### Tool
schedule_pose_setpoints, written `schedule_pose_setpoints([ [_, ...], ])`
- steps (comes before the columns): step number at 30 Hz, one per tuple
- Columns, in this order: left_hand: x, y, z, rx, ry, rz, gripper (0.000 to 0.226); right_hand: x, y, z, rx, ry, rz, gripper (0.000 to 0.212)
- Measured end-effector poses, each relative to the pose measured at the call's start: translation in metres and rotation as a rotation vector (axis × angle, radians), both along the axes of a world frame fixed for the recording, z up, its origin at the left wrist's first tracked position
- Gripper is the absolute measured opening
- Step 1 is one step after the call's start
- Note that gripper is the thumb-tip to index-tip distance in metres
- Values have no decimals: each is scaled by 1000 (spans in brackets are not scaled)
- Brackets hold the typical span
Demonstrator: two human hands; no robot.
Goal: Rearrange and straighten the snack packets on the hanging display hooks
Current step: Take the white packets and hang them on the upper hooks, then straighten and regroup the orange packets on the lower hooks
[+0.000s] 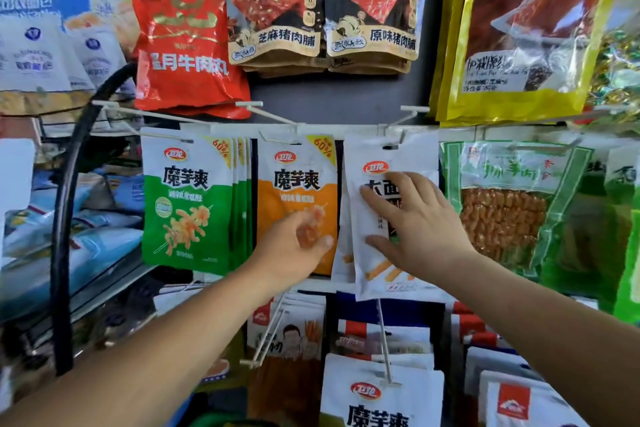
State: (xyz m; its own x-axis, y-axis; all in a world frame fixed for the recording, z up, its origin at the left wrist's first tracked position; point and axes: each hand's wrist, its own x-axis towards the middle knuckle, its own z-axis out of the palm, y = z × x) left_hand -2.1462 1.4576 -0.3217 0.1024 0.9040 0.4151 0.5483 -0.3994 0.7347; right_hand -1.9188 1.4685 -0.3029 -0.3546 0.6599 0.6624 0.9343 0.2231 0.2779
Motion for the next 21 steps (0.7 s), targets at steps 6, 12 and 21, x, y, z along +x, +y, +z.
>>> schedule_pose_setpoints([
  [6, 27, -24, -15, 28, -61, -56, 29, 3, -42, -4, -110, 184, 98, 54],
  [12, 86, -81, -44, 43, -58, -301, 12, 40, -106, -36, -288, 504, 258, 30],
  [21, 176, -126, -167, -117, -12, -345, 20, 134, -158, -152, -367, 905, 126, 21],
])
